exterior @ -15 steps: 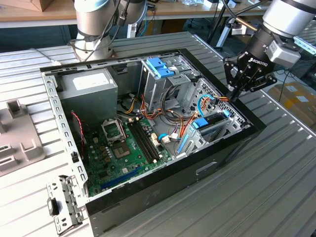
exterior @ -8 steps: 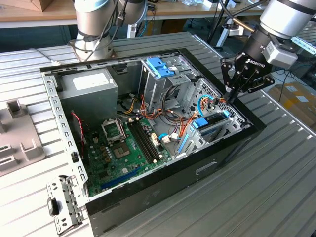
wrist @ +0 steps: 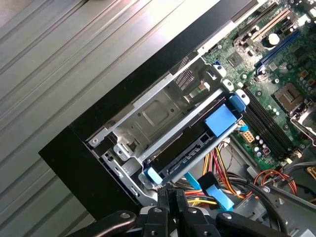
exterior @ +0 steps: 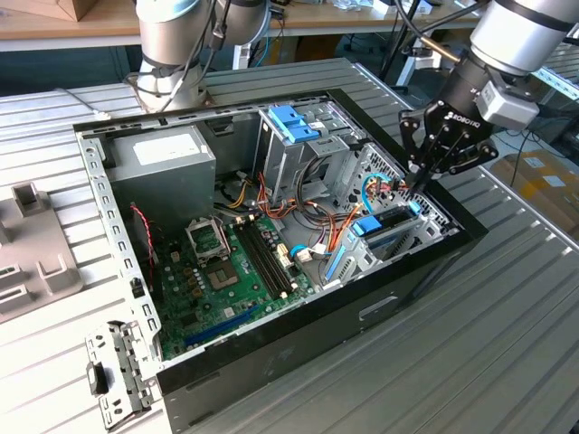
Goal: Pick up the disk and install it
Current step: 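Insert the first disk wire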
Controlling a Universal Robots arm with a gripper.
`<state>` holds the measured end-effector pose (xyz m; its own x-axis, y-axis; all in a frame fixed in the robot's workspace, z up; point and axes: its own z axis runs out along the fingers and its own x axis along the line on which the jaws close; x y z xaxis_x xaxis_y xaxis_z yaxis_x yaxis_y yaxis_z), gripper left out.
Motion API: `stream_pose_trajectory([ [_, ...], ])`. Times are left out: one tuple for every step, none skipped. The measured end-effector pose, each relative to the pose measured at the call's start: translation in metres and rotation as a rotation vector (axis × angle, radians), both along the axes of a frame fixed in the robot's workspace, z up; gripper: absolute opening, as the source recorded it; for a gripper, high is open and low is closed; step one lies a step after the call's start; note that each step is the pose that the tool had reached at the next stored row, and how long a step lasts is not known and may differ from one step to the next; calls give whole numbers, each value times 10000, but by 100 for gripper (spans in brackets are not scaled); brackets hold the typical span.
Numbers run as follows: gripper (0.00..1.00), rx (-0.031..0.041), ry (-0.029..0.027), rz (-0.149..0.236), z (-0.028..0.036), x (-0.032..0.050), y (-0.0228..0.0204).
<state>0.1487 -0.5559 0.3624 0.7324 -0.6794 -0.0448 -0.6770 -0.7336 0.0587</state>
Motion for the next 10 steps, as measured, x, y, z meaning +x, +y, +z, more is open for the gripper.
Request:
stream_pose_trajectory([
  [17,0,0,1,-6,-2,-3],
  [17,2,0,0,-17,-8,-8],
  [17,2,0,-1,-31,-11,-11],
  [17,1,0,-6,-44,-15,-14],
  [17,0,0,-18,-56,-17,-14],
  [17,1,0,-50,-64,-17,-14],
  [17,-1,0,-117,-72,-17,-15],
  [17,-8,-1,-273,-86,-17,-14],
  [17,-9,-1,-358,-91,-17,-14],
  [17,-12,-1,-421,-91,-20,-15],
])
